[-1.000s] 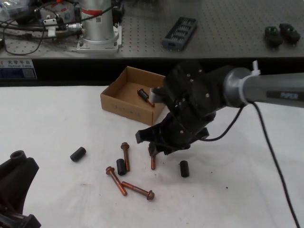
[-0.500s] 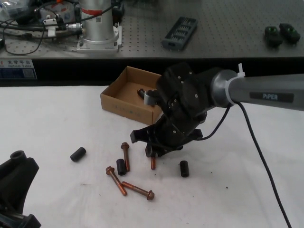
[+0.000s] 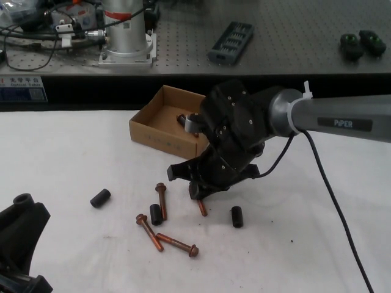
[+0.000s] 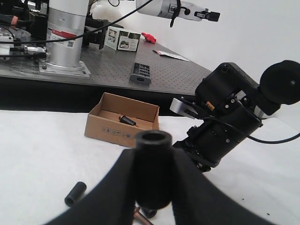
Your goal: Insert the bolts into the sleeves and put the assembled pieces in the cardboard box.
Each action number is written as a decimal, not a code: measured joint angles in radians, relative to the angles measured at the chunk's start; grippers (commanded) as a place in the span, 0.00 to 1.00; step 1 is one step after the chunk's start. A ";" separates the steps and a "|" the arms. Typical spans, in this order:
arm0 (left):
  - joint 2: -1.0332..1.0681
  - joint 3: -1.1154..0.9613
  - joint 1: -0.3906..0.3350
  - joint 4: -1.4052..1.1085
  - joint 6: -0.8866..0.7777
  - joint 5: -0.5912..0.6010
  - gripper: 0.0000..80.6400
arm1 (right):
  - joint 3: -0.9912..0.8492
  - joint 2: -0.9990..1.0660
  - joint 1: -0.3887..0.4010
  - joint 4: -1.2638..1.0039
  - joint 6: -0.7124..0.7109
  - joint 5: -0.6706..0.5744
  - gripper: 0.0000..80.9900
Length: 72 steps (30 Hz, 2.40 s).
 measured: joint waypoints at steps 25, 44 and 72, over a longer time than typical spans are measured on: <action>0.000 0.000 0.000 0.010 0.010 0.000 0.01 | 0.642 -0.658 0.111 -0.512 -0.219 -0.016 0.08; 0.037 0.000 0.000 -0.128 0.121 0.260 0.01 | 1.160 -0.809 0.111 -1.546 -0.276 -0.180 0.08; 1.099 -0.058 -0.132 -1.075 0.144 0.529 0.01 | 1.149 -0.734 0.111 -1.786 -0.238 -0.386 0.08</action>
